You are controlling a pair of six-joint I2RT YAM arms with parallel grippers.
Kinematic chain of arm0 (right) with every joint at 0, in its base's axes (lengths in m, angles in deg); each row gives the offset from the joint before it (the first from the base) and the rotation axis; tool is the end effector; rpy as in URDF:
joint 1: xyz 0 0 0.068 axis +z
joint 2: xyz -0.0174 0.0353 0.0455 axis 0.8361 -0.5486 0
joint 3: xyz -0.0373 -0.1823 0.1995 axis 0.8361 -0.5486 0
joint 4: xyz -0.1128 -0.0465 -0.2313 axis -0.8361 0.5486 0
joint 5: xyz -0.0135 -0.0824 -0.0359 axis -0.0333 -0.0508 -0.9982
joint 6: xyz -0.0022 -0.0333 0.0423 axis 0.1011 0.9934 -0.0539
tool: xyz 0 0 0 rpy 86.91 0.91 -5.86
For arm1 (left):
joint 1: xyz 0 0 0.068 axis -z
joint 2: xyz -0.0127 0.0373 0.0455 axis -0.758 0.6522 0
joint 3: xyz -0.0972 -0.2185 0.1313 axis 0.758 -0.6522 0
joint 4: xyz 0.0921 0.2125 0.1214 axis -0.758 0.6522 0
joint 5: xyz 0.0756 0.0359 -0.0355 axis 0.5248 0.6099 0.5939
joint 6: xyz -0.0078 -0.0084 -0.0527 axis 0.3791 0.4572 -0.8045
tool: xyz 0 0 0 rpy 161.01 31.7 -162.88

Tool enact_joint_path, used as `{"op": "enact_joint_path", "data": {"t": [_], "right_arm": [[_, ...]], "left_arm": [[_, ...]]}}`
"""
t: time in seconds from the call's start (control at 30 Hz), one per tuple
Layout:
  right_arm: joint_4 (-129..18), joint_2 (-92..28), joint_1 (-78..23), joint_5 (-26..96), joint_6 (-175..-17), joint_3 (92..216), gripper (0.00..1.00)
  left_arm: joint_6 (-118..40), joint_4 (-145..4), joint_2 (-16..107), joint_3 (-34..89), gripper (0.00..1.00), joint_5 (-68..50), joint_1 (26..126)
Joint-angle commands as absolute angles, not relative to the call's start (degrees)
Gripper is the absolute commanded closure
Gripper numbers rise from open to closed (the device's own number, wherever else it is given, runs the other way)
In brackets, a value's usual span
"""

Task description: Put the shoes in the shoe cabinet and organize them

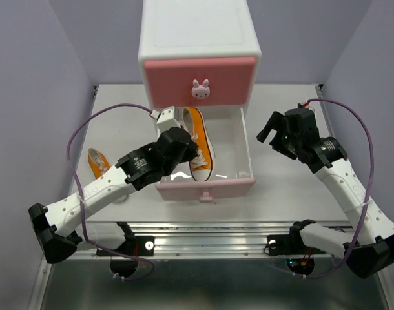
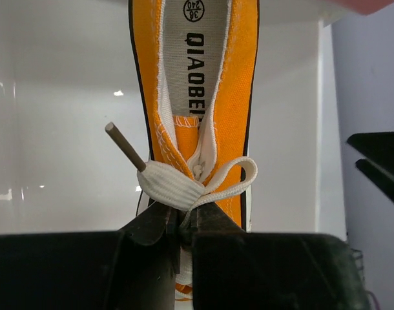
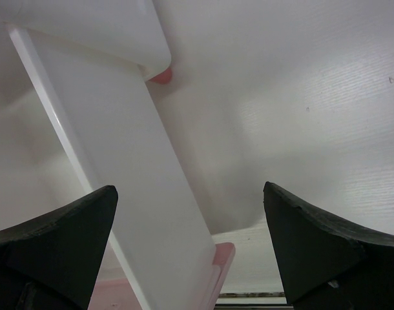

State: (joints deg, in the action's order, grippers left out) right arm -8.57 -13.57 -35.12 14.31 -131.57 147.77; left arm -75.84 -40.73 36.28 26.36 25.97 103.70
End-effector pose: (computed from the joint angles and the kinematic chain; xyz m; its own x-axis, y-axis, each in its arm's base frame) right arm 0.2049 0.0724 0.3662 -0.5825 0.4738 -0.6604 0.2606 0.8785 0.4003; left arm 0.1581 -0.1935 0.3954 -0.5150 -0.4383 -0.7367 0.1504 0.7998 -0.5811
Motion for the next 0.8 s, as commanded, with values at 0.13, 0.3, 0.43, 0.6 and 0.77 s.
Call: {"op": "enact_joint_path", "data": {"t": [0.13, 0.3, 0.43, 0.6, 0.77], "right_arm": [[-9.6, -11.7, -35.0, 12.7, -130.7, 147.3, 0.00], [-9.7, -11.8, -35.0, 12.3, -129.7, 147.2, 0.00], [-10.3, -12.2, -35.0, 11.9, -128.8, 147.3, 0.00], [-11.4, -12.5, -35.0, 11.8, -128.7, 147.4, 0.00], [-11.6, -13.2, -35.0, 12.0, -127.8, 148.0, 0.00]], "left_arm": [[-72.9, -50.4, 39.9, 23.3, 1.00, 26.8, 105.3], [-72.1, -56.8, 43.3, 22.1, 1.00, 23.6, 105.4], [-74.4, -59.2, 46.7, 21.8, 1.00, 22.0, 105.5], [-74.9, -58.6, 52.4, 24.8, 1.00, 23.7, 105.5], [-76.4, -57.8, 59.5, 29.5, 1.00, 23.2, 105.4]]}}
